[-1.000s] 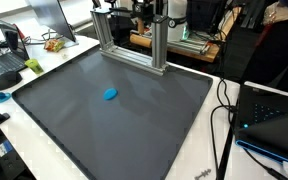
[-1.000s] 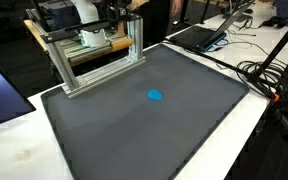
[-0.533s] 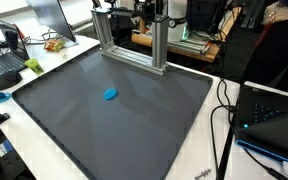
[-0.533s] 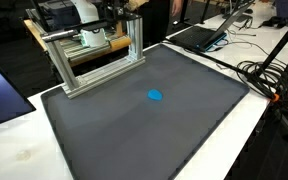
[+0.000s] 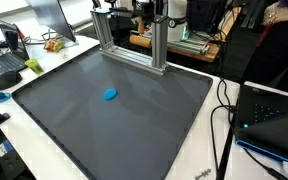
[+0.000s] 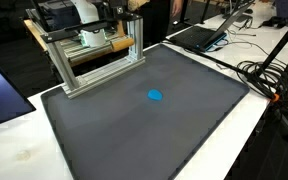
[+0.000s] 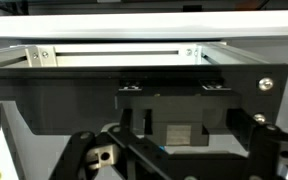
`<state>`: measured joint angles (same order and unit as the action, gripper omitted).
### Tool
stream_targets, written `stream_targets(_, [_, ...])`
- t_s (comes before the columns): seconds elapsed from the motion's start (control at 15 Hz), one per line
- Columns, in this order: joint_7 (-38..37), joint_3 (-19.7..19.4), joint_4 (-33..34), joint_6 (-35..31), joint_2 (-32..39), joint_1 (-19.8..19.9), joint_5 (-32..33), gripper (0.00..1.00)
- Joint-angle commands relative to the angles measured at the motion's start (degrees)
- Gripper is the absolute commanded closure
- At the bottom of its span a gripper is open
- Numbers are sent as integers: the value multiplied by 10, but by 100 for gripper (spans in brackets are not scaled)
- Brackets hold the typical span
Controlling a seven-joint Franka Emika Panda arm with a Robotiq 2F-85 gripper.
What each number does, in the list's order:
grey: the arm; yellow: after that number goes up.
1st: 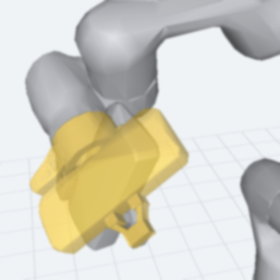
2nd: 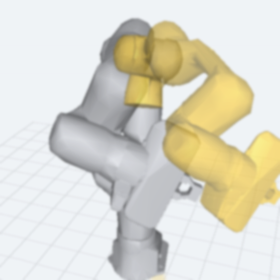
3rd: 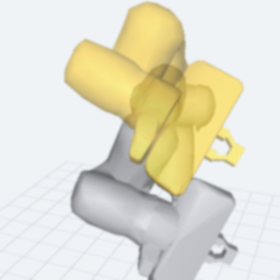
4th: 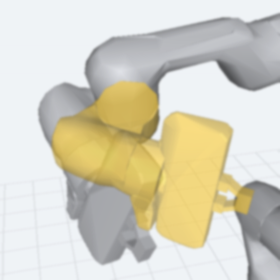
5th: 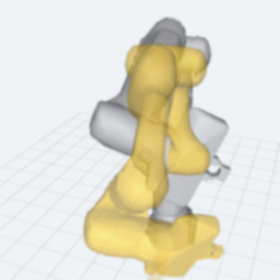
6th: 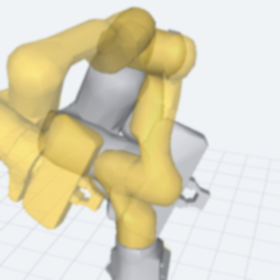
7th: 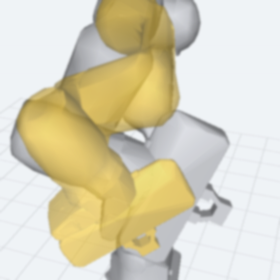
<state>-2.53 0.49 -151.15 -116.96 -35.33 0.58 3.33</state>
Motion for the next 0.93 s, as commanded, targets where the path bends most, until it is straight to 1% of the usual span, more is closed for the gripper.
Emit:
stream_targets(0.0, [-5, 7, 32, 36, -8, 1, 1, 0])
stream_targets(0.27, [-1, 7, 75, 60, 5, 2, 3, 0])
stream_targets(0.4, [3, 1, 112, 78, 23, 4, 0, 0])
stream_targets(0.6, [1, -6, 195, 102, 87, 15, 9, 0])
stream_targets(0.87, [7, -23, 320, 126, 191, 19, -9, 0])
